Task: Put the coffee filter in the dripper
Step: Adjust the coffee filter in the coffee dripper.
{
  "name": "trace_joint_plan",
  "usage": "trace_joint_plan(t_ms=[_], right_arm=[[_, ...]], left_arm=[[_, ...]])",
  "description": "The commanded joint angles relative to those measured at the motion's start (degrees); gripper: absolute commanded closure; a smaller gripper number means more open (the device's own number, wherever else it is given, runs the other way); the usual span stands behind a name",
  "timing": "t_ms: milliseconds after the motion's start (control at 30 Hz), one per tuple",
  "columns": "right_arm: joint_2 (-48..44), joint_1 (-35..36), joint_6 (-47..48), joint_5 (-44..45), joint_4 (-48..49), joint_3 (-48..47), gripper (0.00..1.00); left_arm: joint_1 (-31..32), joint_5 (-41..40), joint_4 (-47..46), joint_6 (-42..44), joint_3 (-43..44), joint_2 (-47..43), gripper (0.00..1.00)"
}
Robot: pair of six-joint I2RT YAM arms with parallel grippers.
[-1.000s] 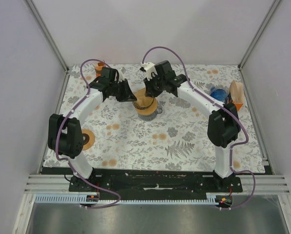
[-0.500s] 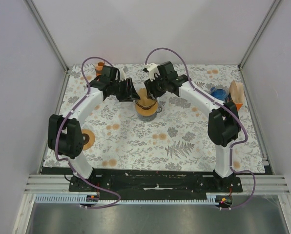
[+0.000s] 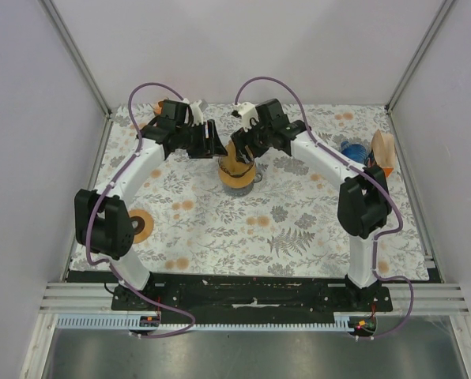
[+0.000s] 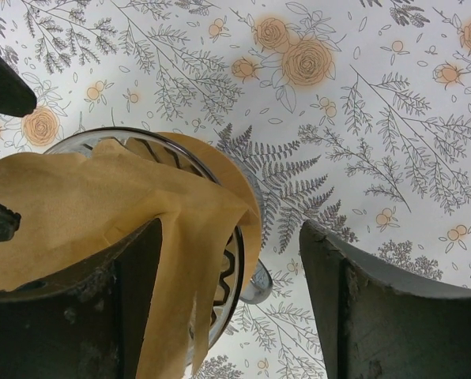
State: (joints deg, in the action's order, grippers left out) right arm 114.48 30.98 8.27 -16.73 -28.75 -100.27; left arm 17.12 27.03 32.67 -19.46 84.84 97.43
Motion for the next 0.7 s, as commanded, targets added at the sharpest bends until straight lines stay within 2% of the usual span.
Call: trace_joint_plan(t_ms=[0, 333, 400, 467, 567, 600, 667], right_arm=[[-4.52, -0.31, 1.13, -1.11, -0.86, -2.65, 0.22], [-11.28, -0.40, 2.10, -0.41, -1.66, -3.18, 0.21], [-12.69, -0.31, 1.05, -0.23, -1.66, -2.74, 0.26], [-13.84, -0.13, -0.36, -1.10, -1.39, -1.86, 0.35], [-14.63, 0.83, -3.43, -4.17, -0.17, -0.11, 0.71], [-14.37, 1.53, -4.22, -5.49, 0.62, 0.59, 0.80], [-12.53, 2.94, -5.46, -5.16, -0.15, 0.08, 0.90]], left_arm=[[0.01, -0.57, 0.47, 3.29, 3.14, -2.77, 0.33], [0.10, -1.89, 1.52, 5.22, 6.21, -2.59, 0.33], [0.10, -1.98, 1.79, 5.75, 7.36, -2.59, 0.38], [0.10, -1.80, 2.05, 6.28, 8.41, -2.77, 0.46], [0.10, -1.36, 2.14, 6.28, 8.33, -2.59, 0.58], [0.10, -1.54, 2.14, 6.02, 8.07, -2.59, 0.59], [-0.07, -2.67, 1.88, 5.40, 7.28, -2.42, 0.60]])
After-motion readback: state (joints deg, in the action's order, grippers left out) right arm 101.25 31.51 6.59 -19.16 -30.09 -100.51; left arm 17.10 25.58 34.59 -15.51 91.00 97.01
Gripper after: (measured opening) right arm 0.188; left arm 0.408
